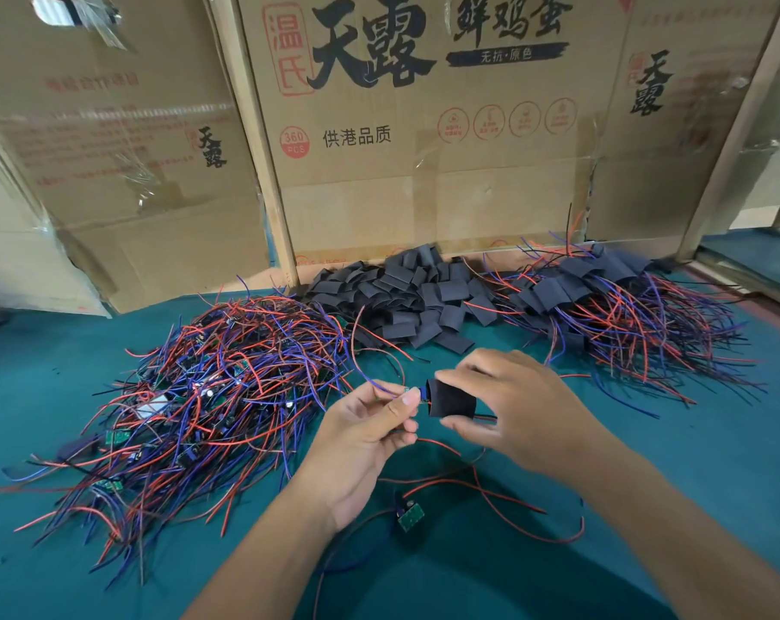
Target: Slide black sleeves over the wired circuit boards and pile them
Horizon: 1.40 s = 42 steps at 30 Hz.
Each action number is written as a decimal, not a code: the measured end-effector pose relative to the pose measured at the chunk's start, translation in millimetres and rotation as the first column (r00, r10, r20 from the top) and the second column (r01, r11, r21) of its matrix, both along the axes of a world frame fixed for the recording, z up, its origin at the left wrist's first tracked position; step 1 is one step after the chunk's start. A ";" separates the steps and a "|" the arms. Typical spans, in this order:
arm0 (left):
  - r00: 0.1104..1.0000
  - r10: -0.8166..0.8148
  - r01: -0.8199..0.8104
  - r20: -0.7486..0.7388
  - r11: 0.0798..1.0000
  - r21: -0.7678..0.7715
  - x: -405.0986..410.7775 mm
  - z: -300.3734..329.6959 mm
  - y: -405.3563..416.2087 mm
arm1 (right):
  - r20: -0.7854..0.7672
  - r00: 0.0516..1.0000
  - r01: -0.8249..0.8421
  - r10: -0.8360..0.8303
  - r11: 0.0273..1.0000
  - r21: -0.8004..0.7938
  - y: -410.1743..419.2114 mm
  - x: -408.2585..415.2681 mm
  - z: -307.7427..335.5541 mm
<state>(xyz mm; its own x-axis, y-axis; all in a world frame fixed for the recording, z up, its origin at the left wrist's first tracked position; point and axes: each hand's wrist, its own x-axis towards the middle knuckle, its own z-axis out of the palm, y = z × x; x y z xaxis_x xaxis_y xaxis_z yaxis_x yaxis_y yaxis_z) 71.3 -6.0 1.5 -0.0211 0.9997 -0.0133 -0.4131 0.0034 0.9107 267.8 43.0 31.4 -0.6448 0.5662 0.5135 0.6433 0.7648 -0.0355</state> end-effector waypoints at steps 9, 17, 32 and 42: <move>0.995 -0.040 0.038 -0.090 0.999 -0.026 -5.8 -7.2 4.1 | -0.024 1.000 0.015 -0.015 1.000 -0.009 -4.9 -5.6 -3.6; 0.988 -0.037 0.039 -0.150 0.999 0.013 -8.0 -10.3 5.6 | -0.038 0.999 0.010 -0.013 0.997 -0.080 -0.6 -3.1 -5.9; 0.919 -0.039 0.087 -0.393 0.991 0.106 -15.3 -17.9 10.2 | -0.002 0.998 -0.056 0.057 0.986 -0.154 -3.0 -6.1 -7.5; 0.939 -0.041 0.064 -0.340 0.996 0.056 -10.6 -19.1 8.2 | 0.004 0.996 -0.084 0.087 0.977 -0.195 -5.0 -8.1 -8.1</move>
<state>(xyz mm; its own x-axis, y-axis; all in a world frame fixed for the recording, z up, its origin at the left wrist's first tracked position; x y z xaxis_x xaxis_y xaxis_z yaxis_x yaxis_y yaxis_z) 60.7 2.2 -17.6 0.0392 0.9979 0.0507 -0.0813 -0.0474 0.9956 259.7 38.0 23.4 -0.7006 0.5970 0.3908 0.5773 0.7962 -0.1813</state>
